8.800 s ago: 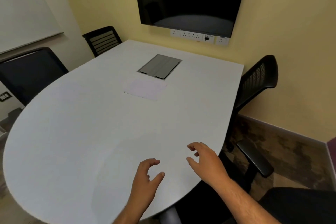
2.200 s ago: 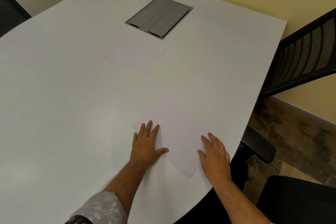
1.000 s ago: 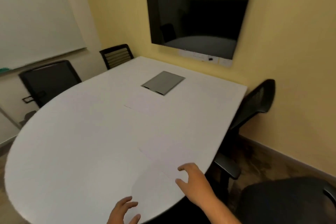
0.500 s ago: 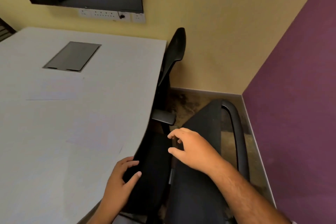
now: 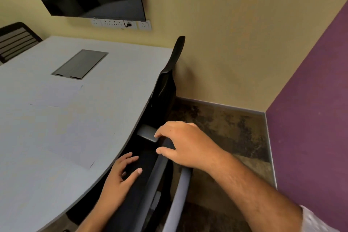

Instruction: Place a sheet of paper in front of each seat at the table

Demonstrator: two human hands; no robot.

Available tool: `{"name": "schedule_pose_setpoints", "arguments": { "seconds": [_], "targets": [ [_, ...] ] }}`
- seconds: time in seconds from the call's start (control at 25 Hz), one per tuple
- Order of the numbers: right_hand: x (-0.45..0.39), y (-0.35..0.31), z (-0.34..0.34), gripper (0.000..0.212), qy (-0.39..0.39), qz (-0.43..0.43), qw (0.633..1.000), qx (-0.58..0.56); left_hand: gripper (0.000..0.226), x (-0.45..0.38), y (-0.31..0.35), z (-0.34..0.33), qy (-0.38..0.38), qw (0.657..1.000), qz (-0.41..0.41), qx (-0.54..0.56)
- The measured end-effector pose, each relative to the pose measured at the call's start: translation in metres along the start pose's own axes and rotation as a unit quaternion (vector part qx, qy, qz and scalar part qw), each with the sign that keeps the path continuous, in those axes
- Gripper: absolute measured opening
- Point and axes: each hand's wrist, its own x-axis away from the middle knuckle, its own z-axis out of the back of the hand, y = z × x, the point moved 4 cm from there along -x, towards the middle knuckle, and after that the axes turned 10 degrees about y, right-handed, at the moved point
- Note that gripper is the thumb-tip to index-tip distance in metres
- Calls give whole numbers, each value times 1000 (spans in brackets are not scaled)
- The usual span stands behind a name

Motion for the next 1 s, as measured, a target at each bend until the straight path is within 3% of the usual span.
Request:
{"name": "schedule_pose_setpoints", "arguments": {
  "seconds": [0.12, 0.28, 0.4, 0.8, 1.0],
  "targets": [
    [-3, 26, -8, 41, -11, -23, 997, -76, 37, -9, 33, -29, 18, 1000, 12, 1],
    [11, 27, -46, 37, -4, 37, 999, -22, 38, -17, 41, -34, 39, 999, 26, -7],
    [-7, 40, -49, 34, 23, 41, 998, -49, 40, -27, 32, -31, 51, 997, 51, -32],
    [-139, 124, -26, 32, -82, 100, 984, -120, 36, -125, -10, -68, 107, 977, 181, -33],
    [-226, 147, -31, 35, -80, 107, 984, -120, 36, -161, 9, -96, 127, 969, 214, -12]
  ]
}}
